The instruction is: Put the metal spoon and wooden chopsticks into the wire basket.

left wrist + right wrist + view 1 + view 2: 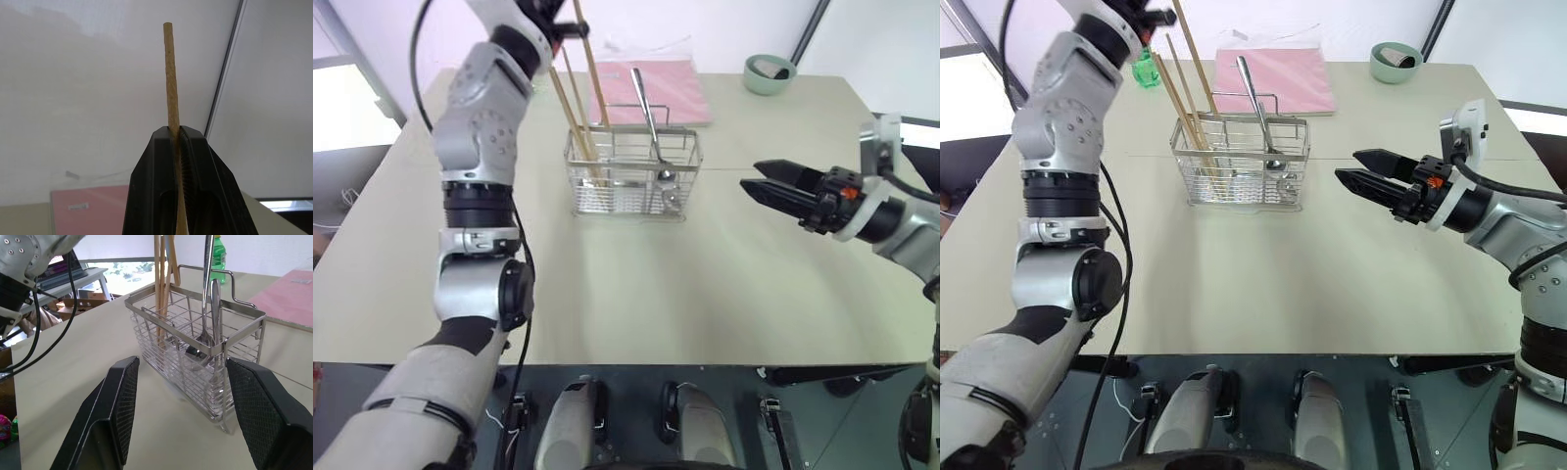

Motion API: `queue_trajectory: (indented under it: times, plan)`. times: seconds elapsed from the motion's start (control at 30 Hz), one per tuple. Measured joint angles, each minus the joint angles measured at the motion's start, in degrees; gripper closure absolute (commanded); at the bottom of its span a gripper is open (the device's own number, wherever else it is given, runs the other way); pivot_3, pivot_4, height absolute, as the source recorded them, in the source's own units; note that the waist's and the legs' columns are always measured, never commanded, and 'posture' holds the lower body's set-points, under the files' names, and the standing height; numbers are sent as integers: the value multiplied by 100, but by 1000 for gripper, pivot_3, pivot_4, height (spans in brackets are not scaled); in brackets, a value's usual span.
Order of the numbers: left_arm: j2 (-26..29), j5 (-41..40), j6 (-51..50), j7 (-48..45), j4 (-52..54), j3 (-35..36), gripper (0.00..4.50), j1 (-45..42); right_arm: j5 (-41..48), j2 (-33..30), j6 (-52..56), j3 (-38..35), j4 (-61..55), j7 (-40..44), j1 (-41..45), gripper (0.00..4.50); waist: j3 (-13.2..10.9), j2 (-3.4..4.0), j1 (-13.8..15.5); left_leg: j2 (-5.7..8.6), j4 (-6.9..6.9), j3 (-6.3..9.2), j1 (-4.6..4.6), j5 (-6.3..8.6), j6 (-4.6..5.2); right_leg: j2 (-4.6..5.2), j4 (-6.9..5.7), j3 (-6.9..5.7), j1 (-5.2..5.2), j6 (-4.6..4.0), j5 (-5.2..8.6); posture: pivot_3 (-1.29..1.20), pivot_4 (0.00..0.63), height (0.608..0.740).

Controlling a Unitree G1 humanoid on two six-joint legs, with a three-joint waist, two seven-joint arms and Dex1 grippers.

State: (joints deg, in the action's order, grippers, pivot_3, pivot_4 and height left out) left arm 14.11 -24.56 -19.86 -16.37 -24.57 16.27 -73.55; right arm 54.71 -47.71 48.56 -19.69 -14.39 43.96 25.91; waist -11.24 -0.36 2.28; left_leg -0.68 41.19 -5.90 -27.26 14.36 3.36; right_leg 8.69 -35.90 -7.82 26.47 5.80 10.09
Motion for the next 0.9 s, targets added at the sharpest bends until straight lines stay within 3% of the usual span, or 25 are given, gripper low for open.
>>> queue_trajectory:
  times: [0.3, 0.63, 0.73, 0.9]
  plan:
    - [145, -62, -122, 68, 186, 20, 4467, -9, -3, -1, -5, 13, 129, 44, 157, 1610, 0, 1, -7, -1, 0, -1, 3, -10, -18, -2, -2, 0, -2, 0, 0, 0, 150, 692]
    - [95, 38, -1113, 10, 722, -591, 4467, 1156, -33, 2, -7, 31, 141, 50, 157, 1610, 1, 1, -6, -1, 1, 1, 1, -11, -19, -2, -5, 0, 0, 0, 0, 0, 150, 692]
    - [91, 46, -1290, -31, 969, -764, 3450, 1358, -51, 33, -9, 41, 151, 30, 158, 1610, 1, 1, -6, -1, 1, 0, 2, -11, -19, -2, -4, 1, -1, 0, 0, 0, 150, 692]
    - [116, 29, -1363, -71, 1113, -762, 1020, 1388, -59, 57, -9, 64, 153, 26, 158, 1610, 1, 1, -4, -1, 1, 1, 1, -10, -18, -1, -3, 1, 0, 0, 1, 0, 150, 692]
